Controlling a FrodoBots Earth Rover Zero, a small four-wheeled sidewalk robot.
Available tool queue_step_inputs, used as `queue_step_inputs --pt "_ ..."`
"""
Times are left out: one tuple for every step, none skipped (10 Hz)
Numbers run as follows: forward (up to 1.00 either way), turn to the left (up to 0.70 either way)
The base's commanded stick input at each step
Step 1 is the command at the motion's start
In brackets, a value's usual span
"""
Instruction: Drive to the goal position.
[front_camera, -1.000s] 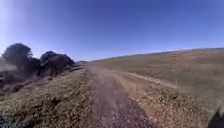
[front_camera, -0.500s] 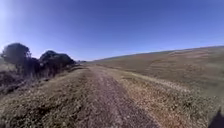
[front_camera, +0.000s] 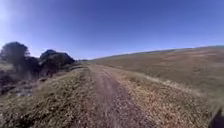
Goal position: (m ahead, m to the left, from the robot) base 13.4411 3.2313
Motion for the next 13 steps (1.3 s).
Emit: queue_step_inputs --pt "0.7 0.0" --pt "0.7 0.0" --pt "0.7 0.0" --pt "0.7 0.0" --pt "0.7 0.0" --pt "0.7 0.0" --pt "0.7 0.0" --pt "0.7 0.0" --pt "0.7 0.0" --pt "0.7 0.07" --pt "0.7 0.32" --pt "0.7 0.35" --pt "0.7 0.31"
